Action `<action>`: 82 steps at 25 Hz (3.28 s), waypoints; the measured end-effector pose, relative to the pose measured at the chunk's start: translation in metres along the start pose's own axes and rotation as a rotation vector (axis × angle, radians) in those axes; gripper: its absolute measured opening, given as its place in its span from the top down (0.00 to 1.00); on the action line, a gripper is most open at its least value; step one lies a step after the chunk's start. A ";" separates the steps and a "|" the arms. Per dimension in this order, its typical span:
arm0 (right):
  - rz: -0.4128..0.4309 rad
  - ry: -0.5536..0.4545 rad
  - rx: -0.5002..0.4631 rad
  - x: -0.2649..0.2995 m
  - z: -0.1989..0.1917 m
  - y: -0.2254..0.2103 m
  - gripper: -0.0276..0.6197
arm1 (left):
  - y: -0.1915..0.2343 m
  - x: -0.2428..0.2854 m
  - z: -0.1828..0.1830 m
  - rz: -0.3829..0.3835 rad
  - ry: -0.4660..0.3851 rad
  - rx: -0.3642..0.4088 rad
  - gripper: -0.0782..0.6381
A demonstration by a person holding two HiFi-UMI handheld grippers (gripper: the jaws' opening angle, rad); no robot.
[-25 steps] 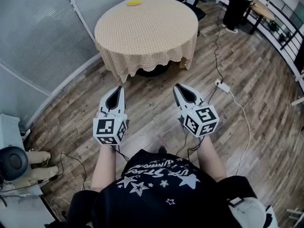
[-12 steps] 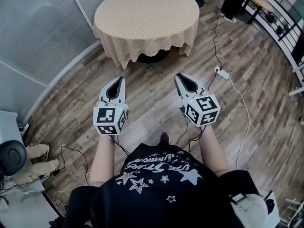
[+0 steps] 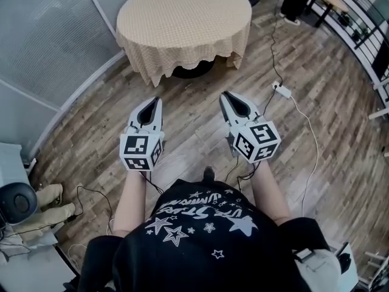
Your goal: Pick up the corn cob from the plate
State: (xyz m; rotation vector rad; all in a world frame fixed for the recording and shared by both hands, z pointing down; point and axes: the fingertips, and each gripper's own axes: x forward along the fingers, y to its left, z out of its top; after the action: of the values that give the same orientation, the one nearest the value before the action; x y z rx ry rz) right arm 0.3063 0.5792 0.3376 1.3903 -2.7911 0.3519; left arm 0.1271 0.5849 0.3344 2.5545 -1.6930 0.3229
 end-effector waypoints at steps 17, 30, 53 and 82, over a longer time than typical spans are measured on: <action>0.032 0.015 0.074 0.038 -0.016 -0.073 0.89 | 0.015 0.042 -0.005 0.094 0.016 -0.033 0.88; -0.089 0.017 0.005 0.168 0.014 -0.097 0.89 | 0.134 0.147 0.000 0.008 -0.028 -0.079 0.88; -0.098 0.085 0.008 0.395 0.027 -0.086 0.89 | 0.332 0.243 -0.010 -0.031 -0.003 -0.126 0.88; 0.026 0.124 0.061 0.683 0.079 -0.291 0.89 | 0.485 0.474 0.038 0.182 0.041 -0.115 0.88</action>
State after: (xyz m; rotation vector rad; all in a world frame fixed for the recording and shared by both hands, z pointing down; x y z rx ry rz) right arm 0.1283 -0.1445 0.3885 1.2953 -2.7220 0.5089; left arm -0.1344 -0.0410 0.3632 2.3039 -1.8748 0.2769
